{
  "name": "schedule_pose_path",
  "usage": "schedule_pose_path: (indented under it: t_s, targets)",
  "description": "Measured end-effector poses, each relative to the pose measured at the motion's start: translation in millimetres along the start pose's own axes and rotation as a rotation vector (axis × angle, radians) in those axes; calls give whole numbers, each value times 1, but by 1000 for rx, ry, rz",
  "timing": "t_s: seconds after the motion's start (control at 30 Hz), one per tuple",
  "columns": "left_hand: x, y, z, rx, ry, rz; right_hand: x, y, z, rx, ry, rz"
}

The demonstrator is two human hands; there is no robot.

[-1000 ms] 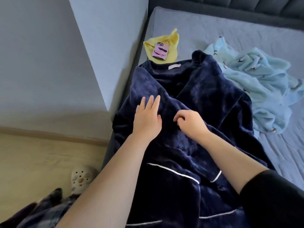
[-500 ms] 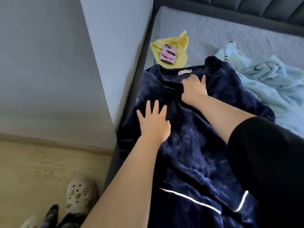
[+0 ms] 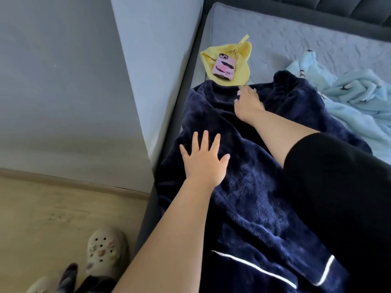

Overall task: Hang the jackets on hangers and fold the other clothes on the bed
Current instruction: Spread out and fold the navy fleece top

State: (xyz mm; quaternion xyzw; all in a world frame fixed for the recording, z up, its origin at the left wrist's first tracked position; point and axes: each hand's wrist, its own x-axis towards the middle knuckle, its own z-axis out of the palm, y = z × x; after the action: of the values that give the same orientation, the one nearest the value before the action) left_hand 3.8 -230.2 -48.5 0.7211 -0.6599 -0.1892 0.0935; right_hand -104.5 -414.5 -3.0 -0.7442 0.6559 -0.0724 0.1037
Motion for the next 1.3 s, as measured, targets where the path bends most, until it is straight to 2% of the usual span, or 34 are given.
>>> schedule_pose_path:
  t_s: [0.13, 0.37, 0.47, 0.63, 0.83, 0.9, 1.0, 1.07, 1.1, 1.2, 1.3]
  targets:
    - [3, 0, 0, -16, -31, -8, 15, -1, 15, -103, -71, 71]
    - [7, -2, 2, -62, -56, -8, 34, 0, 16, -139, -178, 73]
    - [8, -3, 5, -76, -50, -4, 33, -5, 15, -270, -71, 57]
    - [10, -7, 8, -83, -71, 22, 10, -14, 5, -625, 269, -62]
    - [8, -7, -3, -72, -79, 34, -20, -22, -47, -632, 370, -231]
    - [4, -4, -14, -264, -37, 2, -40, -20, -63, -598, 352, -333]
    - [-4, 2, -40, -943, 178, -214, -81, -10, -72, -560, 385, -533]
    - [-9, 6, -56, -1234, 279, -354, -118, -5, -79, -506, 455, -674]
    - [-11, 8, -62, -1316, 256, -392, -136, -1, -81, -509, 492, -741]
    - [-26, 21, -76, -1304, 147, -430, -182, 11, -76, -520, 476, -860]
    - [-40, 31, -76, -1116, 265, -400, -216, 22, -66, -494, 409, -924]
